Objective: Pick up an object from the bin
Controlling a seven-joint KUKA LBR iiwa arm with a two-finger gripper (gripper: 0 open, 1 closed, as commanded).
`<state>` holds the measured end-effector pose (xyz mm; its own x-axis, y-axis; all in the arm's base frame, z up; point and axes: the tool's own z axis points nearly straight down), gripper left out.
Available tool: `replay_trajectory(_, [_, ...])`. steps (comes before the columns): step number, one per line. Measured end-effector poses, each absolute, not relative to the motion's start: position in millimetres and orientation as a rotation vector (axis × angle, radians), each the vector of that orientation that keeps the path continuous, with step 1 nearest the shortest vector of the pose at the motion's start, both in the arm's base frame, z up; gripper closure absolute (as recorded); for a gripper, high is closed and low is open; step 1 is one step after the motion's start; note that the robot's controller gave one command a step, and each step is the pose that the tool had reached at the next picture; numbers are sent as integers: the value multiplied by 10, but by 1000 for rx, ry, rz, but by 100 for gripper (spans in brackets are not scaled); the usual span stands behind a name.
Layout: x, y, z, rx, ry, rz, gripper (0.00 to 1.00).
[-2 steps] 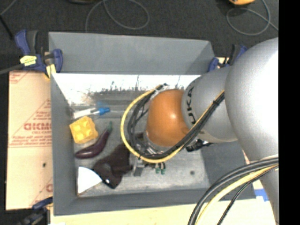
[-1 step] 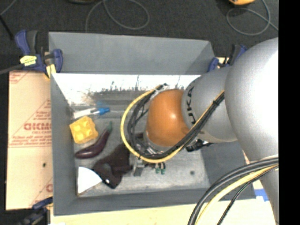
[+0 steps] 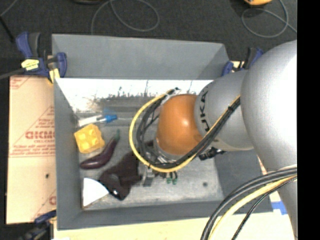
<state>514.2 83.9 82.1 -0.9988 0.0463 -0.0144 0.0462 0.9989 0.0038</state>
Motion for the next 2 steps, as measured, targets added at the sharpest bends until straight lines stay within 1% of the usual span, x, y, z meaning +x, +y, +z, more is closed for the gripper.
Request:
replay_trajectory(1, [5129,850,826,66,3128,5,100])
replay_trajectory(2, [5188,854,1198,34,3124,5,100])
